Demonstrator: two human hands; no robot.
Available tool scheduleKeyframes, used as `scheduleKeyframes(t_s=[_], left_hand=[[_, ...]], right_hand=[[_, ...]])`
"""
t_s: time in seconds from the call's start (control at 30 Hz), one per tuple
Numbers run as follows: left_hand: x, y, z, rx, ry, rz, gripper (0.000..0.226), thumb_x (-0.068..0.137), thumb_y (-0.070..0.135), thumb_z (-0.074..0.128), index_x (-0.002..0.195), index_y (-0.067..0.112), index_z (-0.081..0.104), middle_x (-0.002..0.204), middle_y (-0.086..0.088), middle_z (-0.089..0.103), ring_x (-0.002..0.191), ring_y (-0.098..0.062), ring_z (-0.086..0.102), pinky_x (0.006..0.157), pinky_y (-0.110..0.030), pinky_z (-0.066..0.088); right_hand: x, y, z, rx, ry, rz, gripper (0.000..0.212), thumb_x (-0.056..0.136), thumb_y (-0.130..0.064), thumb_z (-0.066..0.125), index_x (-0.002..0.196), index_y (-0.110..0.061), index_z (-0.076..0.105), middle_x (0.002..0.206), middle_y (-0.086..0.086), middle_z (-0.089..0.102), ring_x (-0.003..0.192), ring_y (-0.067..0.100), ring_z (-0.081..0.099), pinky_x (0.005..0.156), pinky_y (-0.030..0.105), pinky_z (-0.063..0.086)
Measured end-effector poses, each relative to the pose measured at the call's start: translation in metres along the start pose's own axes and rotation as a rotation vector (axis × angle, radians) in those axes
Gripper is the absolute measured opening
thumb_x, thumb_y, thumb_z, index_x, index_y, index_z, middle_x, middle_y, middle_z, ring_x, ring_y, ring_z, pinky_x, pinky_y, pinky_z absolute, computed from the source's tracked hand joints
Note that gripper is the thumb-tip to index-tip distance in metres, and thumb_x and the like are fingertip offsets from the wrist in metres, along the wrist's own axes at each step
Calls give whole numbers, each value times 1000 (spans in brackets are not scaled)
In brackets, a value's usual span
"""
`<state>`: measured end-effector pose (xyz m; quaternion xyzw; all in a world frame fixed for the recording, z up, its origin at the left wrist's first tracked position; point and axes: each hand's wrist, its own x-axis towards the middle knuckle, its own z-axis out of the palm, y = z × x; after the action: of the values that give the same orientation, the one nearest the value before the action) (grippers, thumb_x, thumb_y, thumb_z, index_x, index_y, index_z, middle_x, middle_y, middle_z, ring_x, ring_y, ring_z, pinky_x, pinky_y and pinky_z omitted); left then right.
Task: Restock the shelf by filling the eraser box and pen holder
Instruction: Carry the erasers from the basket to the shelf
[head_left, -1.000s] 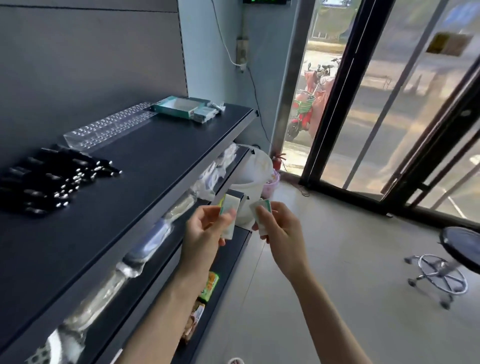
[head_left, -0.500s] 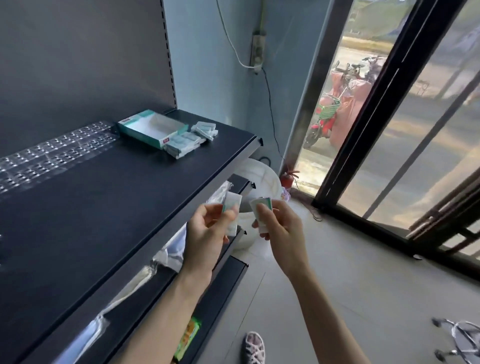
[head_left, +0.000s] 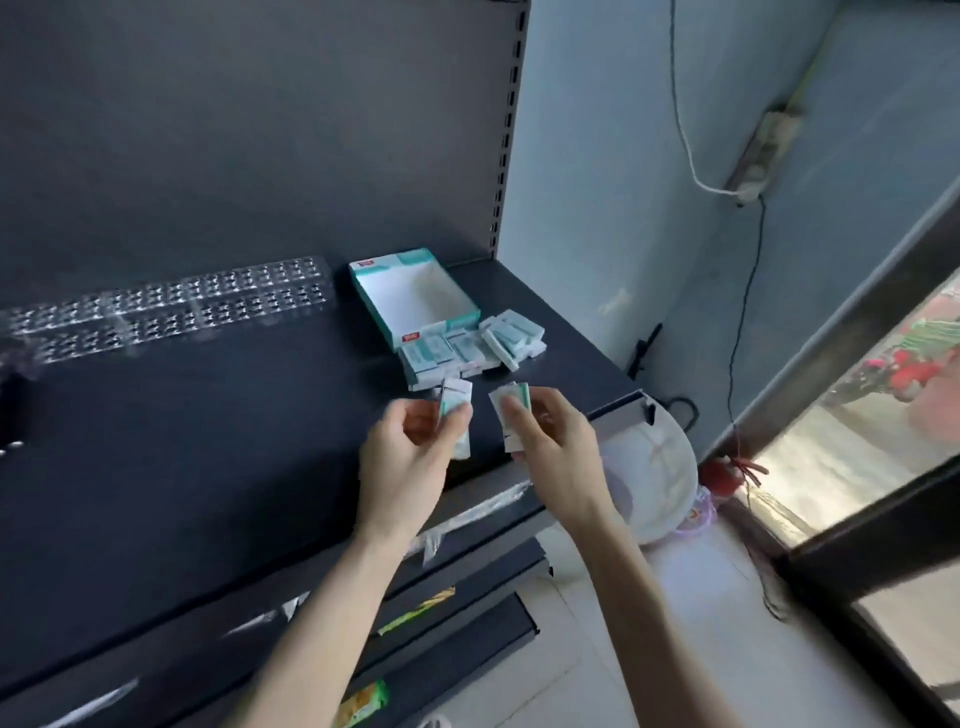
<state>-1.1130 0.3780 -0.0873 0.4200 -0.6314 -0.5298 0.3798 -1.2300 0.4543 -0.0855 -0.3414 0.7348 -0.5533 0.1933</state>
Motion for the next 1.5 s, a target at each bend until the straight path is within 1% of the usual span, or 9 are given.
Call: scheduleKeyframes(t_s=[0.13,0.23,0.33,0.47,0.67,0.9,1.13,1.27,1.5], left_hand=[[21,-3,9,169,90,51,27,79,36,73,95,18,62,80,12,66,73,6,60,60,-6,43],[23,-3,14,215,154,47,26,78,33,75,91,19,57,73,12,62,68,8,59,55,-5,41],[21,-4,21,278,211,51,26,79,34,74,87,16,58,69,10,64,67,2,61,56,-11,45],[15,-7,29,416,281,84,27,82,42,66,81,15,60,68,5,65,69,-18,62,65,-37,50],[12,-13,42,609,466,97,37,88,42,61,78,6,64,74,-4,50,66,-25,50,61,-31,32],[0,-7,45,632,443,72,27,93,31,53,92,8,67,80,-5,58,71,-25,57,72,-37,46],[7,-2,46,600,406,58,26,91,34,60,97,11,70,81,-2,61,72,-20,57,68,-34,47],[10,-2,49,595,391,45,29,92,35,57,103,11,70,83,1,58,71,-14,53,62,-24,40],[-7,-1,41,573,407,92,20,91,30,60,101,14,69,87,4,61,73,-10,59,71,-34,51]], right_hand=[[37,2,4,-110,-48,-27,26,87,-43,60,101,-21,58,87,-6,66,83,13,61,80,40,51],[50,6,7,-210,-88,-70,26,87,-41,60,100,-20,52,85,-15,64,82,9,61,79,35,50],[58,12,12,-273,-120,-125,26,87,-40,60,91,-16,51,79,-8,63,76,14,59,74,37,49],[64,20,14,-339,-113,-243,28,87,-41,60,88,-14,52,88,-4,59,77,18,56,68,34,45],[66,29,11,-406,-160,-308,37,91,-44,53,92,-9,65,108,3,52,100,23,44,76,31,42],[71,24,-4,-361,-299,-318,25,93,-34,50,107,-16,60,109,2,55,90,24,54,70,28,38],[75,17,3,-363,-317,-330,25,93,-35,52,92,-12,64,92,3,59,76,22,53,63,27,36],[76,16,4,-349,-328,-337,25,93,-34,51,93,-12,64,97,3,63,79,24,57,66,32,46],[72,9,-15,-325,-331,-358,21,94,-30,51,101,-14,63,95,0,59,82,21,57,70,29,44]])
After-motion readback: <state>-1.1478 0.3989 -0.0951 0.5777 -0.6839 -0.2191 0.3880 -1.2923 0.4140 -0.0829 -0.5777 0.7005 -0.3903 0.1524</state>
